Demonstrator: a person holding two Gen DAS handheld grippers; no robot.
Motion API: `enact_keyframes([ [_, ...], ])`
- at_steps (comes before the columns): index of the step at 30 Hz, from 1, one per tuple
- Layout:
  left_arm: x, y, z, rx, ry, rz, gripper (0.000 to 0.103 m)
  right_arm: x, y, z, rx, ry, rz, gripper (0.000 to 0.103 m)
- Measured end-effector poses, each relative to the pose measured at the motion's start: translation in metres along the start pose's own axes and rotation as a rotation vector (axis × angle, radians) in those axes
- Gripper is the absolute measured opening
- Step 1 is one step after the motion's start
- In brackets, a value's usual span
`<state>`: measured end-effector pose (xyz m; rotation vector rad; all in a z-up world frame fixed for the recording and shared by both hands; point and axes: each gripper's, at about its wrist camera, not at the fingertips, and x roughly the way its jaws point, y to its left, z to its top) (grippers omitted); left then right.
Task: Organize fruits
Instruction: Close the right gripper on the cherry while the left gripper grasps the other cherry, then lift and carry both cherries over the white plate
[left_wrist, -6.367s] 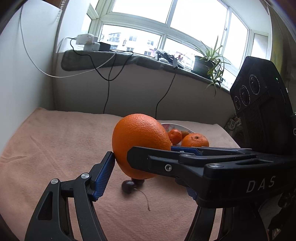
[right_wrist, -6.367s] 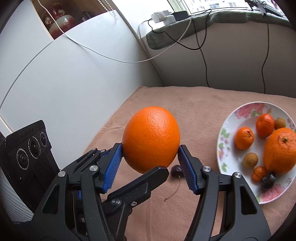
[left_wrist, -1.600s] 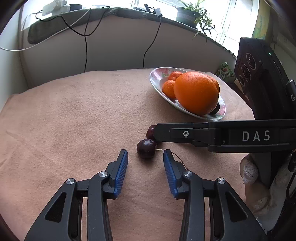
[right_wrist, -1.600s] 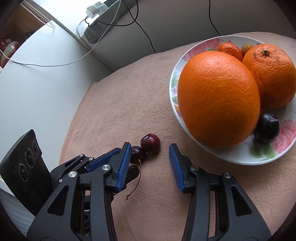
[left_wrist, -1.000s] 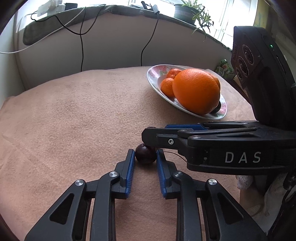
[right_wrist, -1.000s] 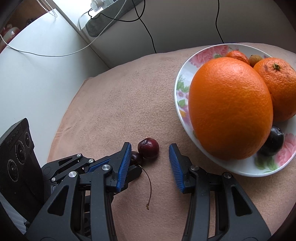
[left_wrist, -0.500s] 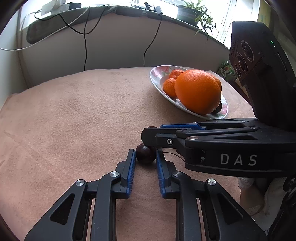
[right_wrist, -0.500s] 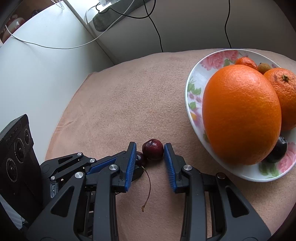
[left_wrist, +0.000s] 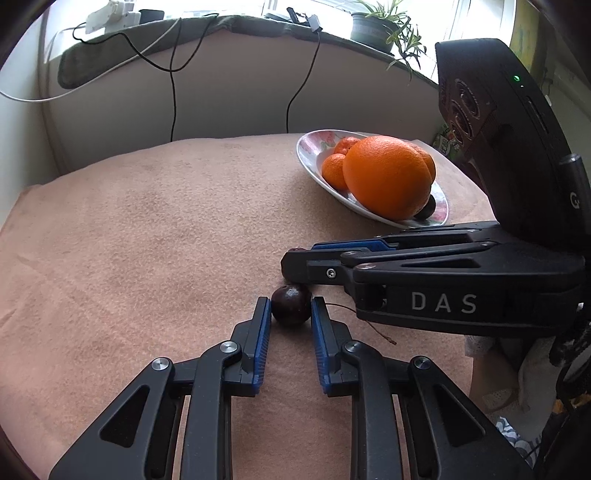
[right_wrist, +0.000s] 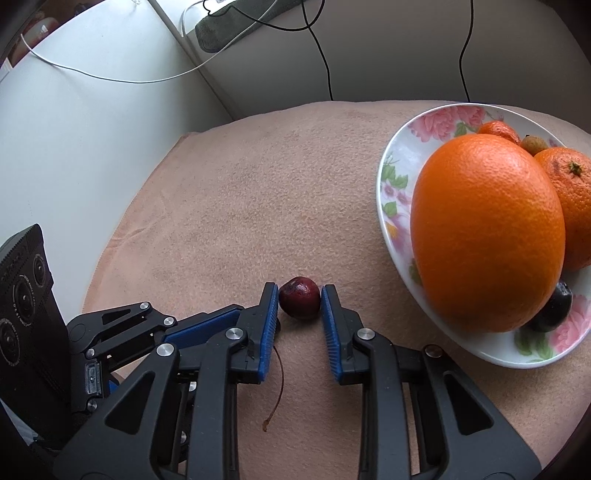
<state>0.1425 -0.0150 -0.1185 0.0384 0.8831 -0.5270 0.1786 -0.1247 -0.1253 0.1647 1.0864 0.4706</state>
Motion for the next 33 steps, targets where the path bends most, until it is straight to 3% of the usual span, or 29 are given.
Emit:
enact_keyframes([
  [12, -0.005, 0.007, 0.0, -0.034, -0.01, -0.004, 0.02, 0.002, 0.019, -0.006, -0.096, 0.0, -0.041, 0.025],
  [25, -0.022, 0.015, 0.001, -0.088, -0.051, -0.021, 0.02, -0.037, 0.008, 0.005, -0.075, -0.069, 0.006, 0.025],
  [33, -0.032, 0.007, 0.022, -0.068, -0.1, -0.01, 0.02, -0.069, -0.001, 0.012, -0.092, -0.129, 0.003, 0.025],
])
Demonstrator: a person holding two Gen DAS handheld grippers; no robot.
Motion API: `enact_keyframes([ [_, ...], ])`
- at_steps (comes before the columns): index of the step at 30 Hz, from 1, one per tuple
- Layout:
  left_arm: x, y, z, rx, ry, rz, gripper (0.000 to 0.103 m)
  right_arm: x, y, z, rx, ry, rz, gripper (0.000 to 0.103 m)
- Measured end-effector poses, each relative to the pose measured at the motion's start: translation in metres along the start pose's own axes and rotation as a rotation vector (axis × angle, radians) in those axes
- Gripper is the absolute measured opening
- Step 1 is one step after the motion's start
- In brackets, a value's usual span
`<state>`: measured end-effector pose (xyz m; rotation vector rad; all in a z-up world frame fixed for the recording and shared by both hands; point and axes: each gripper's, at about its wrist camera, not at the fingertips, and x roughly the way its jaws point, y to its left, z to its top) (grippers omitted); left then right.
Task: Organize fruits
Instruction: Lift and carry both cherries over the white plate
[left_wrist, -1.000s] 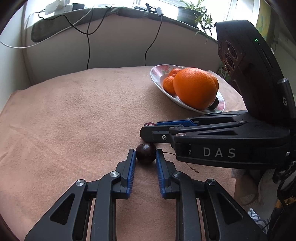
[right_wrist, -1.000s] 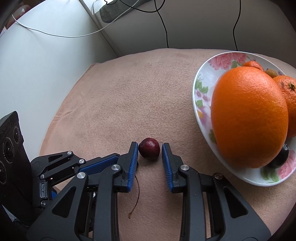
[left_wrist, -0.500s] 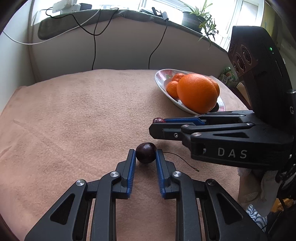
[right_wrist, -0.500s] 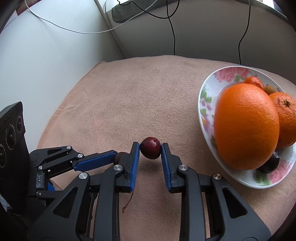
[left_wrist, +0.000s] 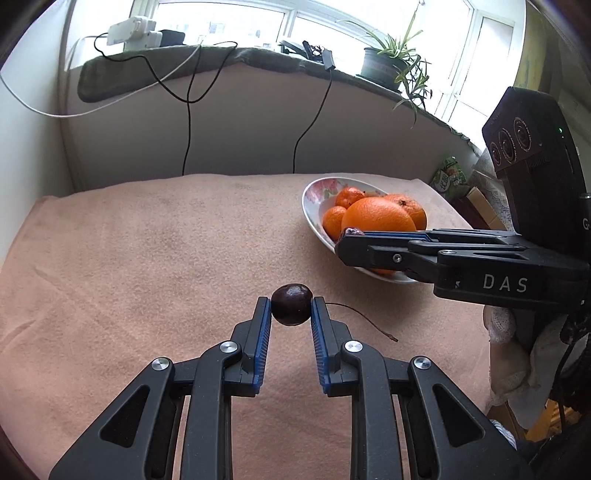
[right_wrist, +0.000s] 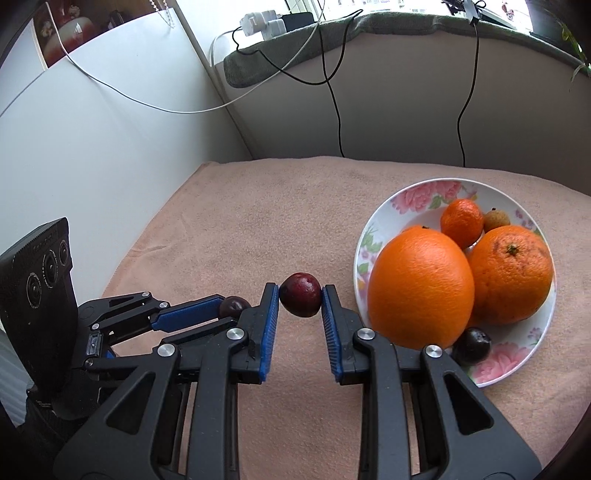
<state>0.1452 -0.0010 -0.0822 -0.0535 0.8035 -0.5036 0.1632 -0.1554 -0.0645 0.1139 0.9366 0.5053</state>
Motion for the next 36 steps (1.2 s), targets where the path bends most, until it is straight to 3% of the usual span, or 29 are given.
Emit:
enact_keyframes([
  [8, 0.007, -0.018, 0.024, 0.033, -0.028, 0.002, 0.02, -0.027, -0.016, 0.014, -0.033, -0.051, -0.033, 0.025],
  [23, 0.042, -0.046, 0.063, 0.056, -0.042, -0.055, 0.02, -0.054, -0.082, 0.033, 0.043, -0.1, -0.08, 0.025],
  [36, 0.083, -0.052, 0.093, 0.031, -0.016, -0.079, 0.02, -0.046, -0.118, 0.045, 0.099, -0.084, -0.078, 0.025],
])
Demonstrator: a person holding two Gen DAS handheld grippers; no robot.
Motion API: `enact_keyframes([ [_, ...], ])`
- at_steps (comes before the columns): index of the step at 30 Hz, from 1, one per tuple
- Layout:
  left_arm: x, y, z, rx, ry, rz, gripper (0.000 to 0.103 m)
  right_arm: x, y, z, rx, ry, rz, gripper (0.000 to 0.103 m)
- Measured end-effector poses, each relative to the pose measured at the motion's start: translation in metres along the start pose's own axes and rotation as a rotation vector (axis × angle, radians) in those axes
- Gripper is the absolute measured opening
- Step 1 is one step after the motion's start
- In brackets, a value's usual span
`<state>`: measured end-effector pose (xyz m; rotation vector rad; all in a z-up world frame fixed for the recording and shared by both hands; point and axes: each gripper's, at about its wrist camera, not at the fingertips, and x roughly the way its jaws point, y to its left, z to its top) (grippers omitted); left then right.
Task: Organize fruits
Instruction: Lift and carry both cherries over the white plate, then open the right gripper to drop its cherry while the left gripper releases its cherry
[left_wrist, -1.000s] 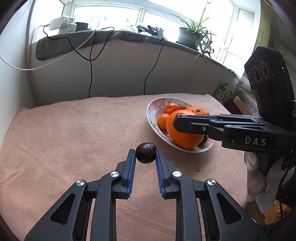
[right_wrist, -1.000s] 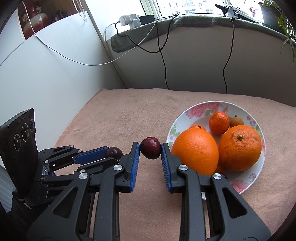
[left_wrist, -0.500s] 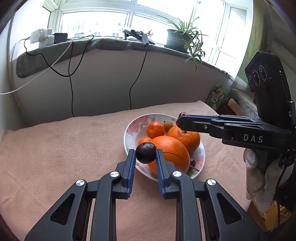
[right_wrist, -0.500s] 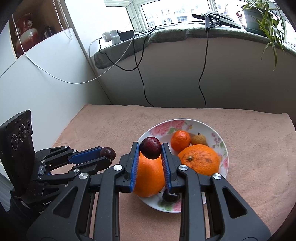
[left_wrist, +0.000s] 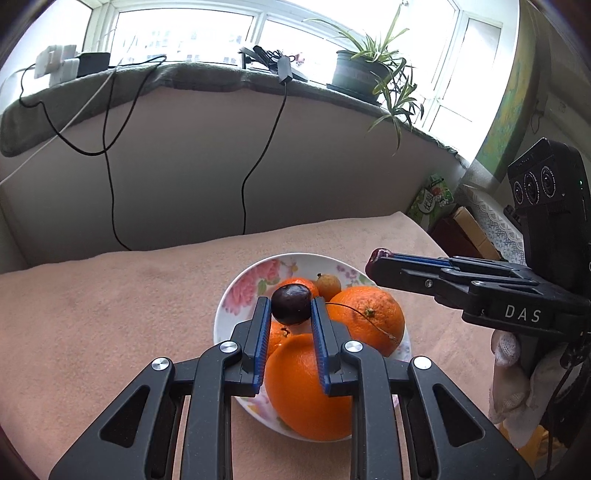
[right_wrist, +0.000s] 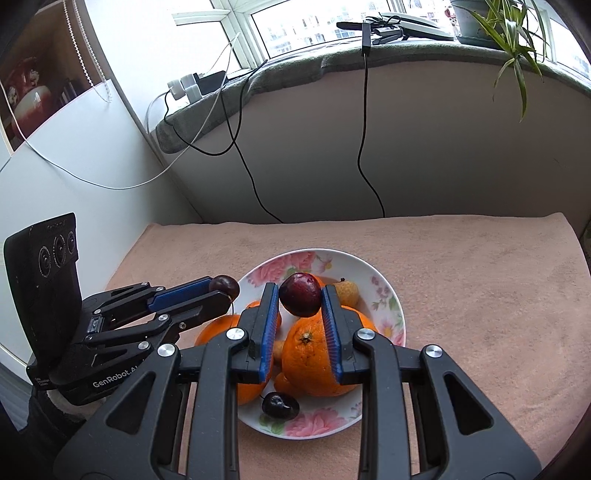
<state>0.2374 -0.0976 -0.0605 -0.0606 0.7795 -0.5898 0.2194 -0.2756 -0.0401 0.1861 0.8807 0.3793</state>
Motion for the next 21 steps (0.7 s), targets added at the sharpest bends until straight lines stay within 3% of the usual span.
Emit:
enact_keyframes([
  [21, 0.022, -0.003, 0.01, 0.017, 0.034, 0.05, 0.02, 0.03, -0.007, 0.007, 0.009, 0.056, 0.011, 0.025],
])
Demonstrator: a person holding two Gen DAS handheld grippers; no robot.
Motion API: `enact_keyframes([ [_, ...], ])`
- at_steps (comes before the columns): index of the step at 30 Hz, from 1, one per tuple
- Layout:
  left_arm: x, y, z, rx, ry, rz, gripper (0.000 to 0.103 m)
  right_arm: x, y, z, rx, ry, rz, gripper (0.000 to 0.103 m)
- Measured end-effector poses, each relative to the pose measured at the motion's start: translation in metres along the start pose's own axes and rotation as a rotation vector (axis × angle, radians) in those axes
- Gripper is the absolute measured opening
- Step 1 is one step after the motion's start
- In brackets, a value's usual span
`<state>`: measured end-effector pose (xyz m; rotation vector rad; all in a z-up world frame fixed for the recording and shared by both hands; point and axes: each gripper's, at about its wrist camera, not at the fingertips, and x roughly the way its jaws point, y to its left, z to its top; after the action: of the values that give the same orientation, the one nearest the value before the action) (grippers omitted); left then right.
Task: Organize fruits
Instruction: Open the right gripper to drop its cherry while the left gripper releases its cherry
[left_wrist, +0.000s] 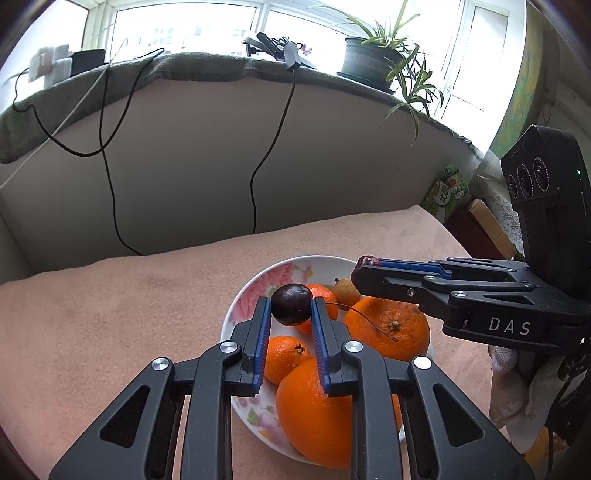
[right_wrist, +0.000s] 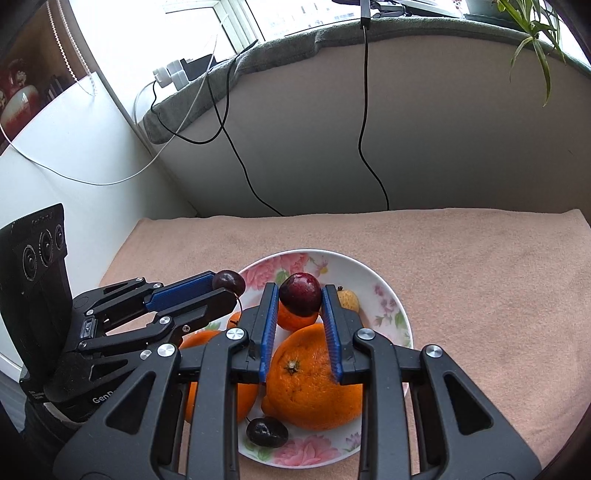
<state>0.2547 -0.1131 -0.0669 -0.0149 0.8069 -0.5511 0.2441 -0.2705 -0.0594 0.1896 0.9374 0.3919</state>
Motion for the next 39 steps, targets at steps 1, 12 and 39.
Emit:
enact_keyframes([
  [1, 0.0, 0.0, 0.0, -0.002, 0.0, 0.0, 0.02, 0.0, 0.0, 0.0, 0.0, 0.002, 0.003, 0.025],
  [12, -0.001, 0.003, -0.002, -0.011, 0.001, -0.005, 0.021, 0.001, 0.006, 0.001, -0.023, 0.007, 0.005, 0.025],
  [39, -0.015, 0.0, -0.005, 0.001, -0.026, 0.018, 0.046, -0.008, 0.002, -0.005, -0.046, -0.014, -0.071, 0.059],
])
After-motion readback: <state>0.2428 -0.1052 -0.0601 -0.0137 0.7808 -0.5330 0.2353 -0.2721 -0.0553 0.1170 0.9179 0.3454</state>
